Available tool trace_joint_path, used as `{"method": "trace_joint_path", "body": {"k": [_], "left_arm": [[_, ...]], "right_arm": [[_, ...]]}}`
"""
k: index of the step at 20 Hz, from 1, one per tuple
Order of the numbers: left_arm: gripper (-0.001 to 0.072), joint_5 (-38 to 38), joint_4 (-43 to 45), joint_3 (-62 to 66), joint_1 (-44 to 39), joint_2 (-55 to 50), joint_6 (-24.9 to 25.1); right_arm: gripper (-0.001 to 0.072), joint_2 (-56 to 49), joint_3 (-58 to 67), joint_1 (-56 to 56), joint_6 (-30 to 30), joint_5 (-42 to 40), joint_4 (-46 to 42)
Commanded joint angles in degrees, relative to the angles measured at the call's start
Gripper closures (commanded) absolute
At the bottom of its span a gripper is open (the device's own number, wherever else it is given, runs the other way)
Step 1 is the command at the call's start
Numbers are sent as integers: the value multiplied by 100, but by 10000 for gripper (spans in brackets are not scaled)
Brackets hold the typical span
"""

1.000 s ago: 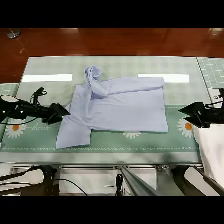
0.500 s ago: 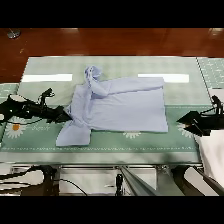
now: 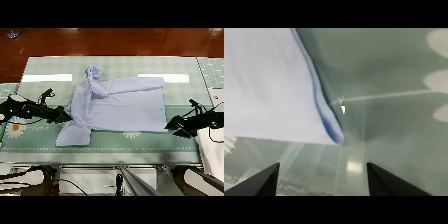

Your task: Fold the shirts.

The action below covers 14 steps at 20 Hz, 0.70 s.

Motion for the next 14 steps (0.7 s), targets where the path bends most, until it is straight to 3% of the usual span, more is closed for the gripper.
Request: {"method": "trace_joint_path", "body": {"k": [1, 4, 5, 6, 7, 8, 11, 14], "left_arm": [[685, 0, 0, 2, -2, -2, -9], [685, 2, 0, 2, -2, -2, -7], [685, 2, 0, 2, -2, -2, -7], [685, 2, 0, 2, -2, -2, -7], [685, 0, 0, 2, -2, -2, -9], [685, -9, -4, 2, -2, 0, -11], [685, -232, -223, 313, 0, 179, -11], [686, -210, -1709, 1679, 0, 789, -9]], "right_arm": [[86, -332, -2, 308, 44, -544, 619], [90, -553, 35, 636, 55, -852, 887], [129, -623, 94, 772, 94, -903, 890], [234, -671, 164, 896, 129, -964, 892], [426, -721, 275, 1014, 120, -981, 892], [697, -741, 417, 1106, -28, -968, 909], [694, -737, 1572, 1305, -173, -227, 911], [694, -739, 3987, 1303, 208, 376, 879]]}}
